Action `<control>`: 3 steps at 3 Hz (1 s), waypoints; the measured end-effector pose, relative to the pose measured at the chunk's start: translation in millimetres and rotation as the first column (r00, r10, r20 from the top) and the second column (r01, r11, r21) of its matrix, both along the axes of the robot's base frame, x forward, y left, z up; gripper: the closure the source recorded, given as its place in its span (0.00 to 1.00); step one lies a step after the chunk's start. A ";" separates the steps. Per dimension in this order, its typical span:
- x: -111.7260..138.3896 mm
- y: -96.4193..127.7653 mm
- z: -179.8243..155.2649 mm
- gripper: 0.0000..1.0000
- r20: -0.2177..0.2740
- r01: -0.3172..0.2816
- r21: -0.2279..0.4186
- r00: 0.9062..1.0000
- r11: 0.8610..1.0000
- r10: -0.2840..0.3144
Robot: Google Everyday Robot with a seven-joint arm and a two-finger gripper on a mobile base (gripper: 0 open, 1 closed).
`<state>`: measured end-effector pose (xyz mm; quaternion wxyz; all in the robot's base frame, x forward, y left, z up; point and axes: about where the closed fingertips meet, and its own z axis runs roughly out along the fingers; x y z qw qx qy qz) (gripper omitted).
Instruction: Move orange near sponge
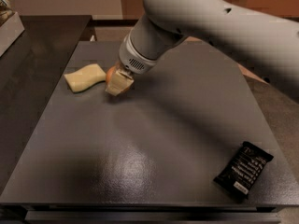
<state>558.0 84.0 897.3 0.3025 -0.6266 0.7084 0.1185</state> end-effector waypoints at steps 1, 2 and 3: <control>17.0 11.9 -6.4 0.90 0.009 0.004 0.003 1.000 1.000 -0.004; 28.7 21.1 -12.8 0.66 0.015 0.000 0.003 1.000 1.000 0.000; 40.4 35.9 -34.5 0.44 0.008 -0.005 0.011 1.000 1.000 0.005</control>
Offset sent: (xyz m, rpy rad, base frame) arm 0.0587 0.0526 -0.0632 0.0257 0.0000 0.0039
